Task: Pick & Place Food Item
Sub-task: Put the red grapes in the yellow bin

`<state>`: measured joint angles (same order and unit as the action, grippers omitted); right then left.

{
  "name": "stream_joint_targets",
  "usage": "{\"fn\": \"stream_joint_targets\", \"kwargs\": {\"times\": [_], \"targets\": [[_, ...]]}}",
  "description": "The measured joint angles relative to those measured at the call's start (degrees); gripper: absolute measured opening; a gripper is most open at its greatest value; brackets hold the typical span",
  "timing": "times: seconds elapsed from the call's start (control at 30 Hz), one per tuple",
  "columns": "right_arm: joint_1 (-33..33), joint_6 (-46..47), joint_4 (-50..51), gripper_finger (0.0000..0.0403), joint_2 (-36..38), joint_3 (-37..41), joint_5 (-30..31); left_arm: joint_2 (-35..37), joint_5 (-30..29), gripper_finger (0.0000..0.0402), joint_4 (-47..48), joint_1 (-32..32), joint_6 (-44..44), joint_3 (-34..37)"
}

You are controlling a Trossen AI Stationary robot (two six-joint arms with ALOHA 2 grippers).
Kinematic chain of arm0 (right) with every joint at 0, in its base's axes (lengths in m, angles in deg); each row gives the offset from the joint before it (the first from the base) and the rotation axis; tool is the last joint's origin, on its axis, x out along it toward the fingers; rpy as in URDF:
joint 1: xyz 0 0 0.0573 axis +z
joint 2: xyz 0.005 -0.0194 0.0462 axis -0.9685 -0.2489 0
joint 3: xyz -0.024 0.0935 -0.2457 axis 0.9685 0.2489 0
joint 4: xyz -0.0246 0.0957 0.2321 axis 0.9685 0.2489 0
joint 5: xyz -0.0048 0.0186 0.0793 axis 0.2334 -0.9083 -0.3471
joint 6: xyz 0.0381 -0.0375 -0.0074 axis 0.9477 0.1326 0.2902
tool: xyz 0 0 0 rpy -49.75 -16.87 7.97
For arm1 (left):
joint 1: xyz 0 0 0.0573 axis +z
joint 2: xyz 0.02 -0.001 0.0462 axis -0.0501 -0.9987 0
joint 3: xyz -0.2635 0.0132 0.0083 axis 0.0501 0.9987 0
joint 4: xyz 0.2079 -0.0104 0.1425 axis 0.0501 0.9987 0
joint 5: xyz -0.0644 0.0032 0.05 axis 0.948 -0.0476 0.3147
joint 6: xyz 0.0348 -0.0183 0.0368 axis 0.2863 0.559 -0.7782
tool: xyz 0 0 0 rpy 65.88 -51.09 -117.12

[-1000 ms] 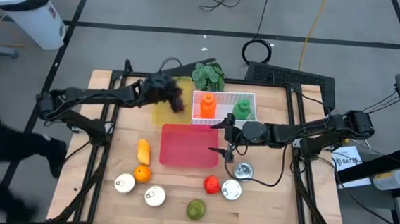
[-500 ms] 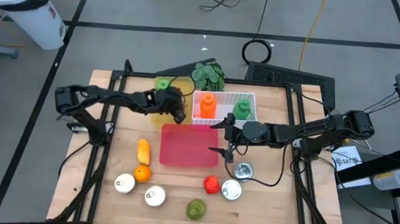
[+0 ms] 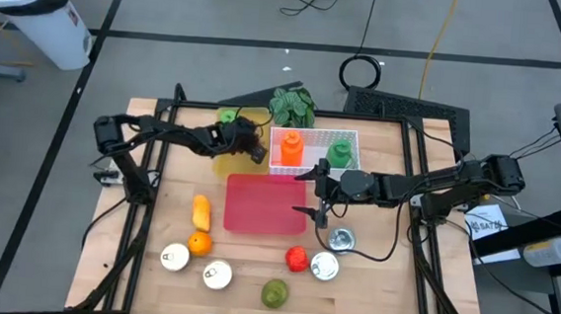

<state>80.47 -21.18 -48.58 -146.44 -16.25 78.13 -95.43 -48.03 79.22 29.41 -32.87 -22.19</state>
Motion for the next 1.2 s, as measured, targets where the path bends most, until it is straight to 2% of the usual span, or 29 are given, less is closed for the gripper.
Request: {"fn": "stream_joint_targets", "kwargs": {"times": [0.2,0.33,0.5,0.63,0.73,0.9,1.07,1.2], "targets": [[-0.02,0.02,0.02,0.0377,0.0,0.0,0.02,-3.81,-0.6,0.0035,-10.67,0.96,-0.53,0.11],[-0.02,0.02,0.04,0.0377,0.0,0.0,0.0,-1.49,-3.32,0.0036,-10.96,1.06,-1.77,0.1],[-0.02,0.02,0.17,0.0377,0.0,0.0,0.0,5.95,-6.28,0.0037,-7.13,-0.13,-3.9,0.04],[-0.02,0.02,0.2,0.0377,0.0,0.0,0.0,11.55,-6.51,0.0037,0.32,-1.09,-4.4,-0.02],[-0.02,0.02,0.22,0.0377,0.0,0.0,0.0,13.16,-5.43,0.0037,7.27,-1.93,-2.41,-0.02],[-0.02,0.02,0.13,0.0377,0.0,0.0,0.01,11.52,0.77,0.0034,13.26,-2.66,3.29,-0.02],[-0.02,0.03,0.0,0.0377,0.0,0.0,0.0,6.57,1.26,0.0007,12.28,-2.77,4.74,-0.02],[-0.02,0.04,-0.02,0.0377,0.0,0.0,0.0,2.72,0.36,0.0019,10.41,-2.17,6.04,0.04]]}}
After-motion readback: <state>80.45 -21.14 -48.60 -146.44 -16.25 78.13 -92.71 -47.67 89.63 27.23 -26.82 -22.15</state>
